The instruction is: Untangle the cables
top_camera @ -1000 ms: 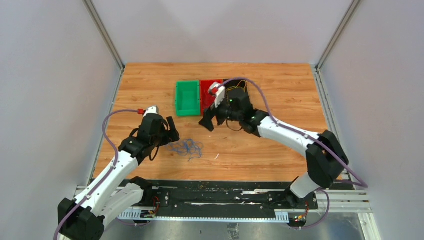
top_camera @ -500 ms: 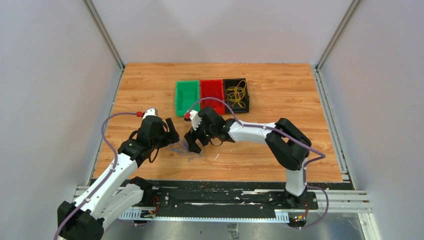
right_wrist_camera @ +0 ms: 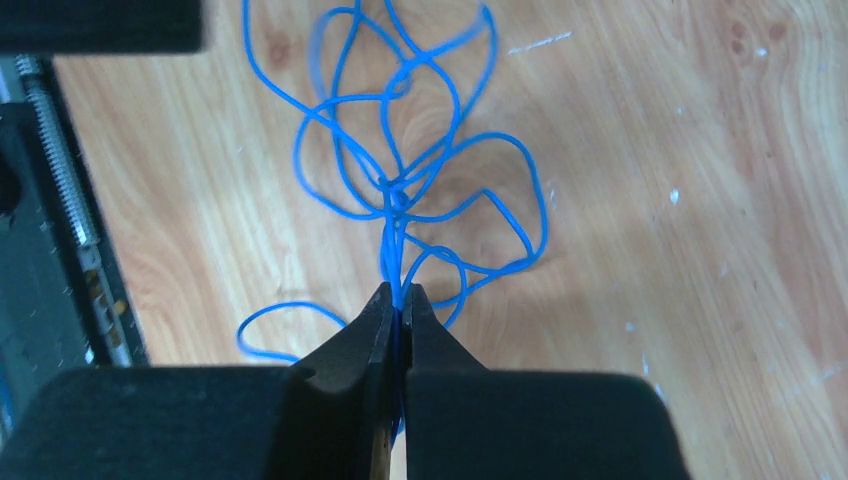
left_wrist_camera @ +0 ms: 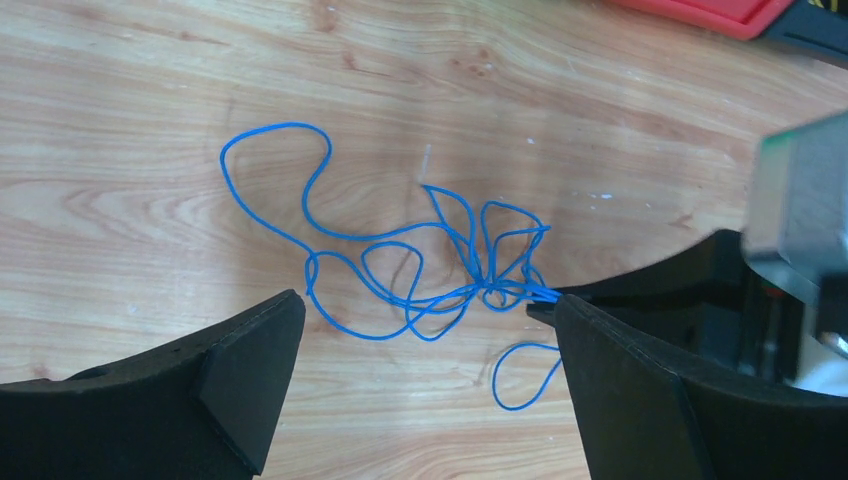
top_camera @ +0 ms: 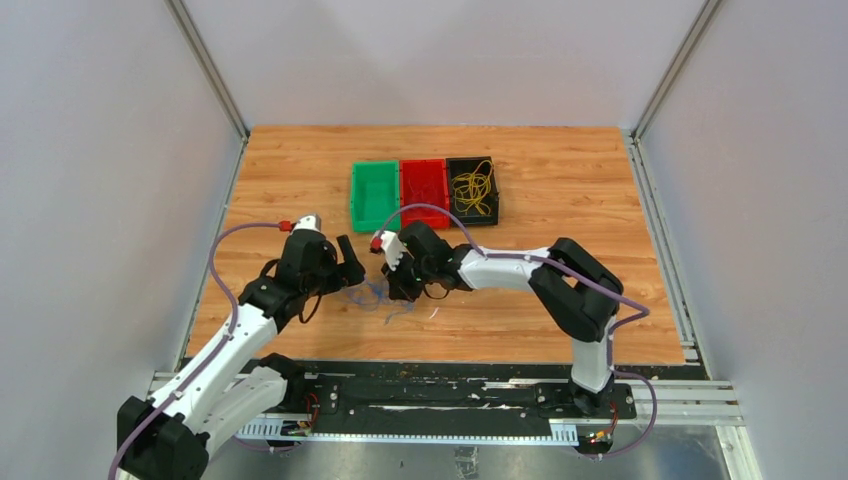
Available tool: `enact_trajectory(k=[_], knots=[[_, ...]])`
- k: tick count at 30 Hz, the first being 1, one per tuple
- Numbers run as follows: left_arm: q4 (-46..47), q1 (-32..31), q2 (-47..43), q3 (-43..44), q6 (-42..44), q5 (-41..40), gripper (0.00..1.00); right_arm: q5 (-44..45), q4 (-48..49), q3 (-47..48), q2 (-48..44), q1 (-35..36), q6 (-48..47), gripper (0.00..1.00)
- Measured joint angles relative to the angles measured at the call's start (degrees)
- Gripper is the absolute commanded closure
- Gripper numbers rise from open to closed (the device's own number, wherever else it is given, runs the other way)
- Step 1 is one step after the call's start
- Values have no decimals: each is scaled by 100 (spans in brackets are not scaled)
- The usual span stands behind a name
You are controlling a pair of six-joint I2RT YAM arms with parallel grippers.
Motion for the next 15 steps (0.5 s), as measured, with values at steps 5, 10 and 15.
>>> enact_trajectory(k=[5,10,15], knots=[[334,0,92,-2,122,540,0,-9,11,-614,-1016,-52,-251,100],[767,0,372,-4,153,1023,0,-153,9,-929,-1926,-245,-619,100],[780,0,726,-4,151,1036,0,-153,-133,-1178,-2142,-407,-826,100]])
